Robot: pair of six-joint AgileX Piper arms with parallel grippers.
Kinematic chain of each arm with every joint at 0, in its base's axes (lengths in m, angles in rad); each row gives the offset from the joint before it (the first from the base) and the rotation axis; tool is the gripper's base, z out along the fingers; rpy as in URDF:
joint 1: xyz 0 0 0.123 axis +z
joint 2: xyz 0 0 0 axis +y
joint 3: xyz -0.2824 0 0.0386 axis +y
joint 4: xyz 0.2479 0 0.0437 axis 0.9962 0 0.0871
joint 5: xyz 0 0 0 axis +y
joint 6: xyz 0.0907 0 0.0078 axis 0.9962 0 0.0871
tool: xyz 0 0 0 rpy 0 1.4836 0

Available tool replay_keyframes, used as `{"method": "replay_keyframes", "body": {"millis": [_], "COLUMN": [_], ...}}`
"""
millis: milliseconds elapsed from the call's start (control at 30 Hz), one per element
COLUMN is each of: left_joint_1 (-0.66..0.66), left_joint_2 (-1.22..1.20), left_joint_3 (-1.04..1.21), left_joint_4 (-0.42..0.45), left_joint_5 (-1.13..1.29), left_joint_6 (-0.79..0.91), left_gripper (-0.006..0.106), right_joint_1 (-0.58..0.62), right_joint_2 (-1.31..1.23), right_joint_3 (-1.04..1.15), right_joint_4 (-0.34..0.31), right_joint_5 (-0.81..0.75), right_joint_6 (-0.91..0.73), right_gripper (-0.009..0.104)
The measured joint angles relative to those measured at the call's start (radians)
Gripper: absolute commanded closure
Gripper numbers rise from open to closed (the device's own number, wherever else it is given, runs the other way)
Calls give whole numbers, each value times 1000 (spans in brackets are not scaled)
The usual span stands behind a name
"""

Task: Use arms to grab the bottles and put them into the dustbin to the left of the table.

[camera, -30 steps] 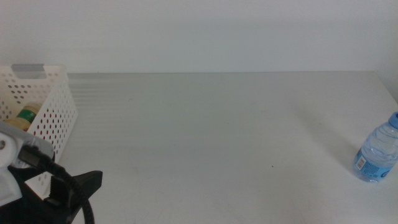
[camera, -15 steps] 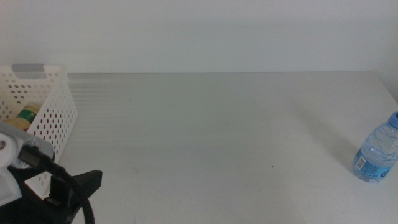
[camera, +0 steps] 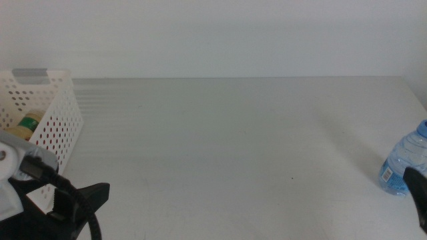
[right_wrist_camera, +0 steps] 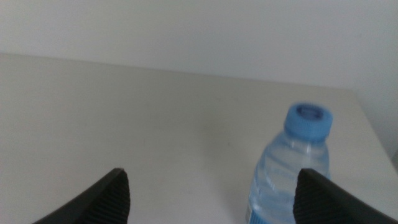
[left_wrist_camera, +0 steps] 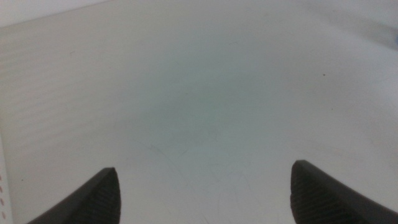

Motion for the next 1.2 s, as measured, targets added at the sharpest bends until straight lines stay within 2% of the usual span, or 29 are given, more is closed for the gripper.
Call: {"method": "replay_keyframes", "body": {"millis": [67, 167, 333, 567, 667, 867, 1067, 1200], "left_joint_1": [0, 0, 0, 0, 0, 0, 0, 0], "left_joint_2": [0, 0, 0, 0, 0, 0, 0, 0], "left_joint_3": [0, 0, 0, 0, 0, 0, 0, 0], "left_joint_4": [0, 0, 0, 0, 0, 0, 0, 0], "left_joint_5": [0, 0, 0, 0, 0, 0, 0, 0], "left_joint_6": [0, 0, 0, 0, 0, 0, 0, 0], "left_gripper": [10, 10, 10, 10, 10, 10, 10, 10], "right_joint_1": [0, 0, 0, -9, -9, -9, -9, -9], "right_joint_2": [0, 0, 0, 37, 115, 303, 444, 536], "right_joint_3": [43, 80, 106, 112, 112, 112, 112, 112], "right_joint_4": [15, 69, 150, 311, 346, 353, 241, 210], "right_joint_5": [-40, -85, -136, -158, -198, -314, -480, -633], "right_joint_6": [0, 0, -78, -229, -251, -214, -144, -141], "right_gripper": [28, 31, 34, 33, 28, 17, 9, 9]}}
